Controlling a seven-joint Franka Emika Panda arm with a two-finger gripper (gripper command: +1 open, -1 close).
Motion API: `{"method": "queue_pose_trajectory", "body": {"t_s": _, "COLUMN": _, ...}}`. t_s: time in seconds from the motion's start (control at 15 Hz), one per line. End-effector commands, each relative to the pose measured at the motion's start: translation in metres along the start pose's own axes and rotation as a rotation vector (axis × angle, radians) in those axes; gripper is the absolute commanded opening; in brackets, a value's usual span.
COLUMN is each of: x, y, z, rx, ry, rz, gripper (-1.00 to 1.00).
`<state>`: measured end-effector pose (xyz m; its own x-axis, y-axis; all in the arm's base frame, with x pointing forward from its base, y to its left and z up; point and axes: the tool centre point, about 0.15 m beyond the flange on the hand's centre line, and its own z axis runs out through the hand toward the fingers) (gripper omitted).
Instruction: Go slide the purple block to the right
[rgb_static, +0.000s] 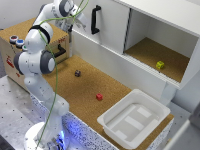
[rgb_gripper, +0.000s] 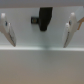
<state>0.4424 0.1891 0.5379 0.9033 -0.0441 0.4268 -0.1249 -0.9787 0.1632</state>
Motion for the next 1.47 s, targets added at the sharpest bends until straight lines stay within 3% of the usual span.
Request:
{"method": "queue_pose_trajectory", "body": {"t_s": 0.0, "x": -0.058, "y": 0.007, "z": 0.057, "rx": 0.107, "ry": -0.055, "rz": -0.079, "gripper": 1.0}}
{"method": "queue_pose_trajectory", "body": {"t_s": 0.27, "x": -0.105, "y": 0.014, "z": 0.104, "rx": 0.179, "ry": -0.096, "rz": -0.176, "gripper": 1.0}}
{"method": "queue_pose_trajectory", "body": {"t_s": 0.47, "x": -0.155, "y": 0.008, "z": 0.149, "rx": 0.307, "ry": -0.135, "rz": -0.299, "gripper": 1.0}}
{"method": "queue_pose_trajectory", "body": {"t_s": 0.8, "x": -0.219, "y": -0.002, "z": 0.18, "rx": 0.396, "ry": -0.133, "rz": -0.414, "gripper": 1.0}}
{"method": "queue_pose_trajectory", "body": {"t_s": 1.4, "x": -0.226, "y": -0.001, "z": 0.182, "rx": 0.403, "ry": -0.122, "rz": -0.431, "gripper": 1.0}}
